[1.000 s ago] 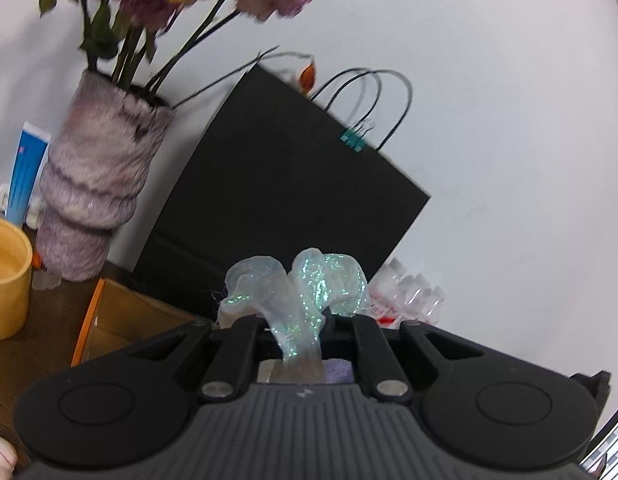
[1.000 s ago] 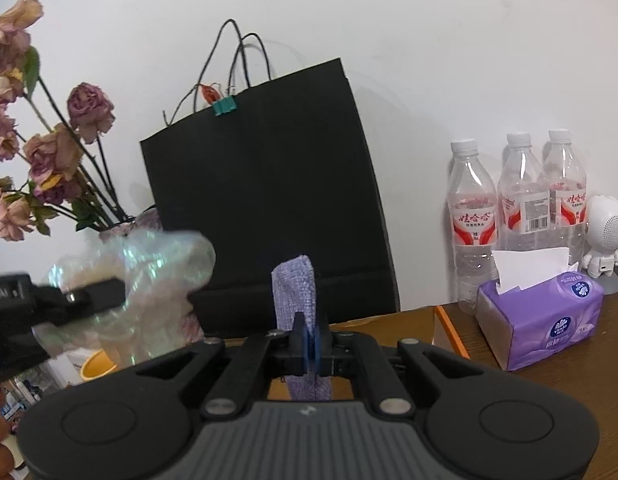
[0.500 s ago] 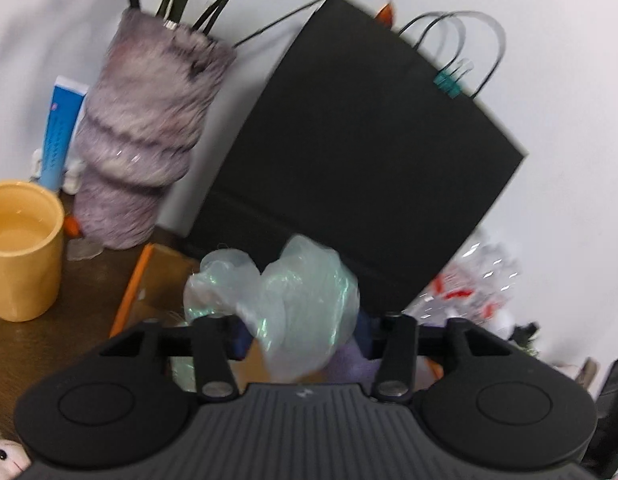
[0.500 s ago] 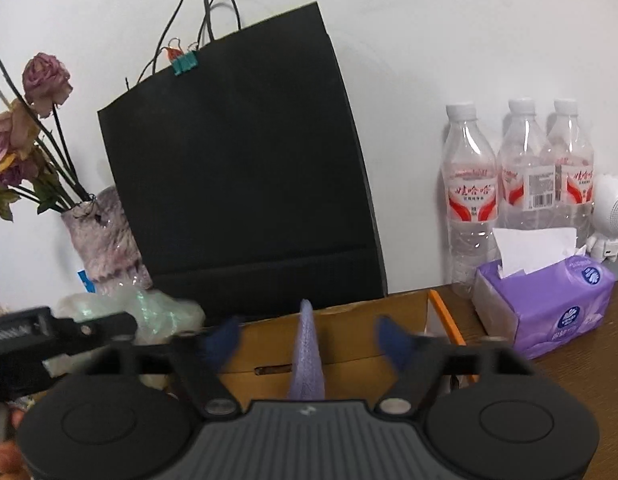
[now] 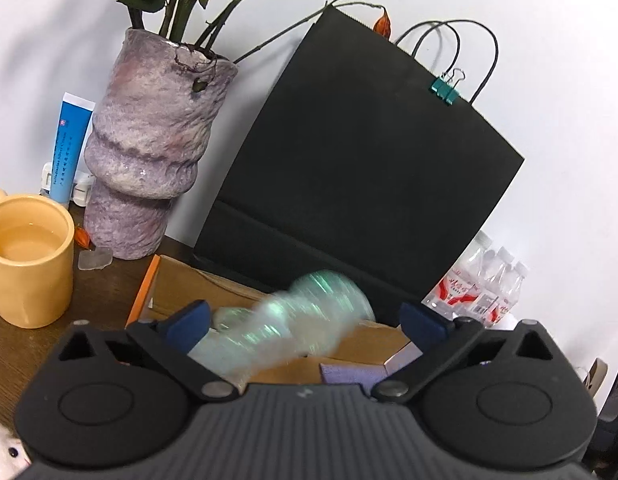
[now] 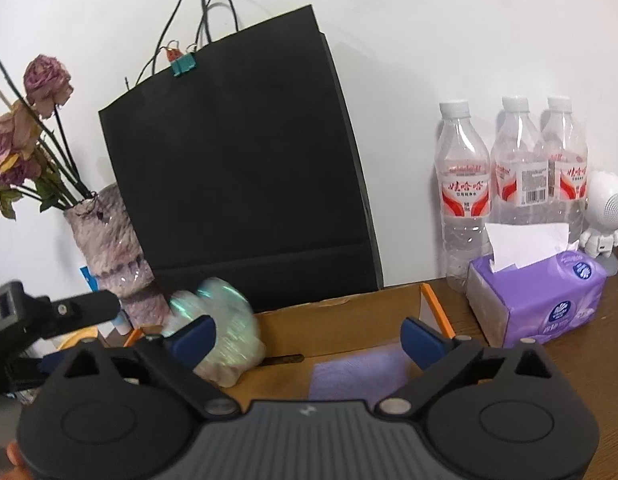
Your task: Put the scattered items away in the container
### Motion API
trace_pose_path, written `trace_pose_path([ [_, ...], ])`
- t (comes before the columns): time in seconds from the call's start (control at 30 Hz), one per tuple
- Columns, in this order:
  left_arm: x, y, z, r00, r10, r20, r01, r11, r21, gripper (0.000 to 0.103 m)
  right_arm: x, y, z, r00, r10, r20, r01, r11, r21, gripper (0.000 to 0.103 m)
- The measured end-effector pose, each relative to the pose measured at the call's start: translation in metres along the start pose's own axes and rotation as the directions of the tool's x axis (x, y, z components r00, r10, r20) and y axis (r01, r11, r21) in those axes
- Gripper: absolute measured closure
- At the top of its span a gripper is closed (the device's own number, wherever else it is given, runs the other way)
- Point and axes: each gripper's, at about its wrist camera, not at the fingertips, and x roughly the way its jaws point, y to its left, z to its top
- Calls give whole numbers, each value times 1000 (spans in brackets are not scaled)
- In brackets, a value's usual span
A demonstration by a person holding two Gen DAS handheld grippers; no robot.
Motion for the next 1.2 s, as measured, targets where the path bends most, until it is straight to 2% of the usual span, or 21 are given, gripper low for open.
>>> trace_pose_path([
  [0.23,-18,-5,-1,1000,11,19,-11,1000,5,0,-11,2,-1,1000,-6,-26,6,1000,-11,0],
  [0.5,-48,-17,-13,997,76,24,-77,995,56,0,-41,13,-14,999,-1,-41,-1,998,-70,0],
  [0.73,-89,-31,-34,995,93,41,-97,988,122,0,-93,24,-29,999,-29,-15,27,992,-121,0],
  [0.93,-128,-42,-56,997,76,29,-79,985,150,0,-143,26,-43,999,-39,2,39,991,-132,0],
  [1.2,-190,-61,-74,999,48,23,-52,975,214,0,-210,28,-67,1000,-15,3,15,993,-114,0],
])
